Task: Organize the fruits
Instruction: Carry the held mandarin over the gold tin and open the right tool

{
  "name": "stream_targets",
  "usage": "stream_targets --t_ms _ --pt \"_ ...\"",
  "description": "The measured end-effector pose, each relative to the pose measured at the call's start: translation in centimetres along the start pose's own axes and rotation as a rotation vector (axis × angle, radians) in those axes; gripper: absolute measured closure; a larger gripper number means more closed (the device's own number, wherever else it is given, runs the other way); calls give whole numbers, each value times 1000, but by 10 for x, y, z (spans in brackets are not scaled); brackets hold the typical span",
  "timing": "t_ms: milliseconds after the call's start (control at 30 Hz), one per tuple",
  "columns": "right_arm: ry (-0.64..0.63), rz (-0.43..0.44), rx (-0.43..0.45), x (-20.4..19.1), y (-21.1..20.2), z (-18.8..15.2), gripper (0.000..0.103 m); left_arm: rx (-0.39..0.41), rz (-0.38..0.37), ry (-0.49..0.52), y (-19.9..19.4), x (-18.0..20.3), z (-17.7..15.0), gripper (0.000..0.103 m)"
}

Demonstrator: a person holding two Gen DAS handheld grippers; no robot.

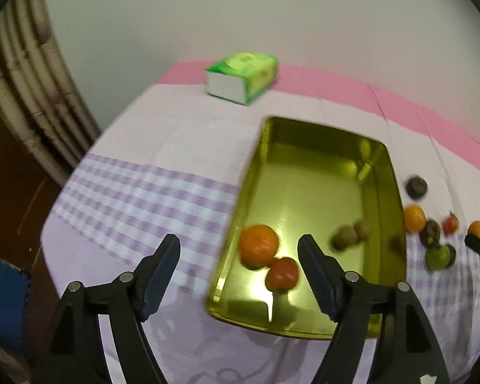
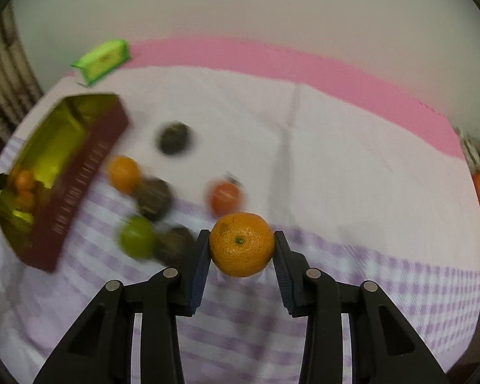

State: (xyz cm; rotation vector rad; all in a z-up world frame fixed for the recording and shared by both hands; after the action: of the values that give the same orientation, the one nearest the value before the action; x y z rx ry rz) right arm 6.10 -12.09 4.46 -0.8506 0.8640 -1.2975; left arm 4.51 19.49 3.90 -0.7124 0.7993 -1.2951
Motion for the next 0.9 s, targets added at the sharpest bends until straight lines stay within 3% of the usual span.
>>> stream_targets --t_ms 267,467,900 --pt "-174 217 -23 -123 -3 22 64 -17 104 -195 -4 -60 -12 26" --pt "-302 262 -87 -189 17 14 64 -54 123 -299 2 -85 -24 25" --pt "-378 225 -166 -224 56 5 64 -53 104 -309 5 -85 -25 22"
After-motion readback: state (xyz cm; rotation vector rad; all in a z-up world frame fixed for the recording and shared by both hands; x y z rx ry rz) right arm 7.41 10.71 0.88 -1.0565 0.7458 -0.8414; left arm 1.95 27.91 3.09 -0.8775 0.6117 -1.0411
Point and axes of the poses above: each gripper's, at about its wrist camera, not at the fingertips, and y roughly the way its jaws point, x to its right, z to its top, the point moved 2 cm from there along y, roughly the way its jaws point, and after that the axes turned 6 degrees about y, right-handed, at the moved point
